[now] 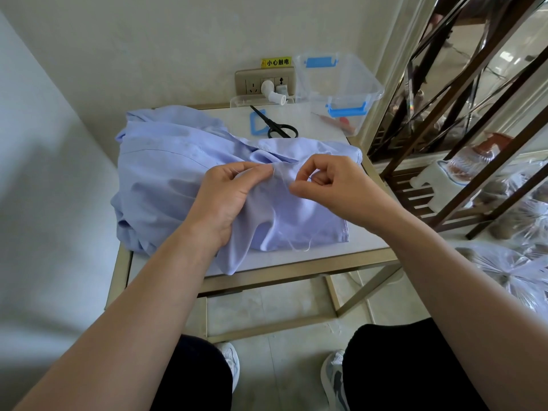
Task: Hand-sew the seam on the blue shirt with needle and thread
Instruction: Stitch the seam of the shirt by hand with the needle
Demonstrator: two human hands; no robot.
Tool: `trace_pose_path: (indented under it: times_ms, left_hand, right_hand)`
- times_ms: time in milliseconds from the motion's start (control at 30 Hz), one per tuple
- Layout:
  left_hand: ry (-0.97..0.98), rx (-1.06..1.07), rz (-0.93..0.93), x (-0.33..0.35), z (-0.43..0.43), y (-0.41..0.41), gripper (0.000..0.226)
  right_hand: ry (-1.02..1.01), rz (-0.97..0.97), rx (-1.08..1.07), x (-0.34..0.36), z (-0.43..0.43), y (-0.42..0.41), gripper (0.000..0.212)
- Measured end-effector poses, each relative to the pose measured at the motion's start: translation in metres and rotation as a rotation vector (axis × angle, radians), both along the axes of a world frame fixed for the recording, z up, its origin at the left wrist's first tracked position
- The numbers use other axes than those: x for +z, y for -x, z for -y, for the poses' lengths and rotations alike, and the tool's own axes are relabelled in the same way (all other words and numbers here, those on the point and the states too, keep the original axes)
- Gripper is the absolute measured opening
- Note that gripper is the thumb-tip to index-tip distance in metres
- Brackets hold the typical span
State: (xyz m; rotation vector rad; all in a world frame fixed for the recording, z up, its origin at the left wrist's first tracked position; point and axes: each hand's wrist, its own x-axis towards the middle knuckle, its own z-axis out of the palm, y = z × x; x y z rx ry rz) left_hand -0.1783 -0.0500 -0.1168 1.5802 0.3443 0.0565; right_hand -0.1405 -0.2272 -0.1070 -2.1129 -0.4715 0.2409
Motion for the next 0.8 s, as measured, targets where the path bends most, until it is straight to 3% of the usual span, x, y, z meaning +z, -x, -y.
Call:
trace_pose_path:
  times_ms: [100, 367, 500, 633, 800]
  left_hand:
    - [0.012, -0.007, -0.004, 0.0, 0.0, -0.001, 0.019]
    - [-0.003, -0.068, 0.022, 0.001, 0.001, 0.001, 0.008]
    - [-0.118, -0.042, 0.054, -0.003, 0.002, 0.0, 0.004]
    - [-0.14, -0.037, 0.045, -0.006, -0.001, -0.004, 0.008]
    - [-0.221, -0.032, 0.066, -0.009, -0.004, -0.006, 0.012]
  right_hand:
    - [-0.023, 0.058, -0.035, -0.006, -0.005, 0.001, 0.024]
    - [0.005, 0.114, -0.065, -0.011, -0.008, -0.002, 0.009]
    - [-0.116, -0.084, -0.037, -0.006, -0.007, -0.002, 0.01]
    - [-0.412, -0.399, 0.14, -0.003, -0.001, -0.005, 0.013]
    - [-0.546, -0.505, 0.231, 0.0, 0.003, -0.006, 0.042]
